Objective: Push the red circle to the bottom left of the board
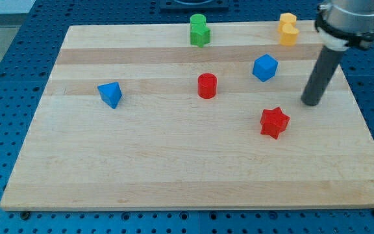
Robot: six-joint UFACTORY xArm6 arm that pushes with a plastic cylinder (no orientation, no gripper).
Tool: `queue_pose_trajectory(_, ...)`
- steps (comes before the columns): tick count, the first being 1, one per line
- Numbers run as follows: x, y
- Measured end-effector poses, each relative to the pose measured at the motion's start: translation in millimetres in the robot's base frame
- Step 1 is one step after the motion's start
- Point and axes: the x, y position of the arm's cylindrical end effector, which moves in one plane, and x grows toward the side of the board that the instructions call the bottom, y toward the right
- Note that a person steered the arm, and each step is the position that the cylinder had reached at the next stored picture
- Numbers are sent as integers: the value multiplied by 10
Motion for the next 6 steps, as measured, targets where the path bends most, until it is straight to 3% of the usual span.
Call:
queue_pose_trajectory(2,-513,-1126)
queue_pose_trajectory(3,-691,-1355)
queue_pose_trajectory(6,-323,-1706)
